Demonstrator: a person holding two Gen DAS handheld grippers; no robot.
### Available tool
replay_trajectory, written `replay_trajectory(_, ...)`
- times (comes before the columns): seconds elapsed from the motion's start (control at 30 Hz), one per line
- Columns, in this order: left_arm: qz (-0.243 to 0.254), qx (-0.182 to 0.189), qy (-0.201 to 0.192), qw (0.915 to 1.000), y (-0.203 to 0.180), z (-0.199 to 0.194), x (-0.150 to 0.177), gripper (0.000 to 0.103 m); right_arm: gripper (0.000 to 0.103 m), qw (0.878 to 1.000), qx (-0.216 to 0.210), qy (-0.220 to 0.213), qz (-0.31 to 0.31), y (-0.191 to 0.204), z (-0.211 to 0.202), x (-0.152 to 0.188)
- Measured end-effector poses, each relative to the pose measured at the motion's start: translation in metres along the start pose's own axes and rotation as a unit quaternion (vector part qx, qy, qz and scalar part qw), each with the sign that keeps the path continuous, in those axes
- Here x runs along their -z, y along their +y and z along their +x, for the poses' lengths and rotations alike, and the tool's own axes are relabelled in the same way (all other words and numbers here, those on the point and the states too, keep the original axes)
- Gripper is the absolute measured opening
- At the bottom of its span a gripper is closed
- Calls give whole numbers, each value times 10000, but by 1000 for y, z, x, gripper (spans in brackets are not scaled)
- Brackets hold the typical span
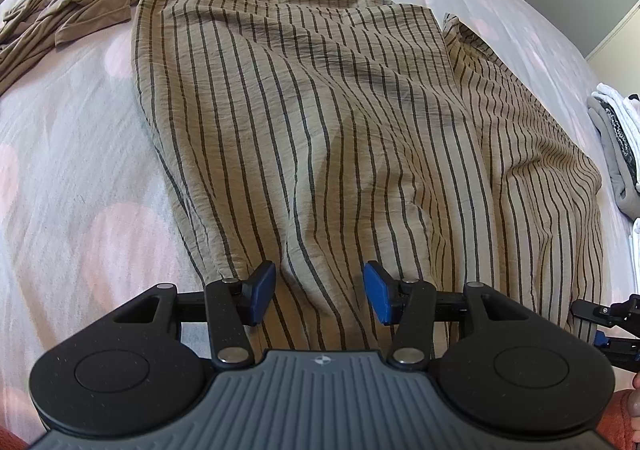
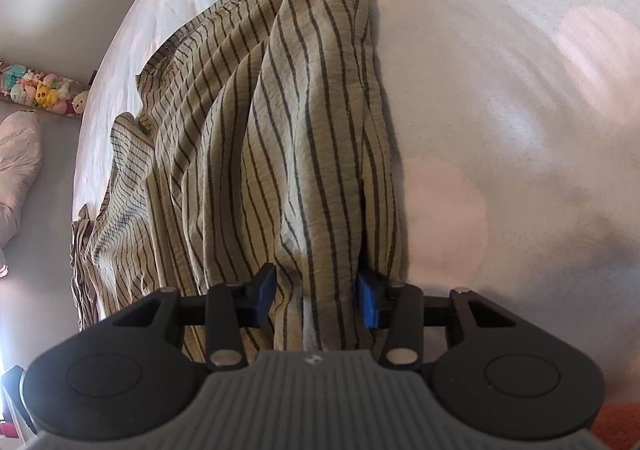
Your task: Fold clothes
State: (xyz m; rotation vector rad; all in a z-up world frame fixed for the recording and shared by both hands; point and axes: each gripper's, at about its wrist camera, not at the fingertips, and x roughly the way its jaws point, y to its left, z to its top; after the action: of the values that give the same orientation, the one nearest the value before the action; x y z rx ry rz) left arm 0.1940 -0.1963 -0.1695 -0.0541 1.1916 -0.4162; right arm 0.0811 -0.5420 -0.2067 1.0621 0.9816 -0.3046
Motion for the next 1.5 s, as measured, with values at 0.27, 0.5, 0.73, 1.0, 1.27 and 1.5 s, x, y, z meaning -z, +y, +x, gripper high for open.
replay_trajectory(0.27, -27, 12, 25, 10000, 0, 2, 0, 47, 38, 10000, -60, 7, 48, -1, 1, 0)
replay_trajectory(0.5, -25, 24, 43, 10000, 1, 2, 0, 47, 38, 9998, -84, -5, 177, -3, 0, 1)
replay_trajectory(0.73, -59, 44, 96, 9999, 3, 3, -1, 47, 38, 9999, -46, 10, 126, -3, -1, 2)
replay_trajectory(1.0, -26, 14, 159, 9999, 3, 5, -1, 47, 31, 9999, -1, 130, 28, 0, 0, 5)
replay_trajectory(1.27, -49, 40, 174, 9998, 6, 5, -1, 46, 31, 9978, 323, 513, -265, 5, -7, 16)
replay_trajectory(1.5, -128, 104, 180, 9997, 10, 3, -3, 45, 57, 9934, 826, 526, -599, 10, -21, 24)
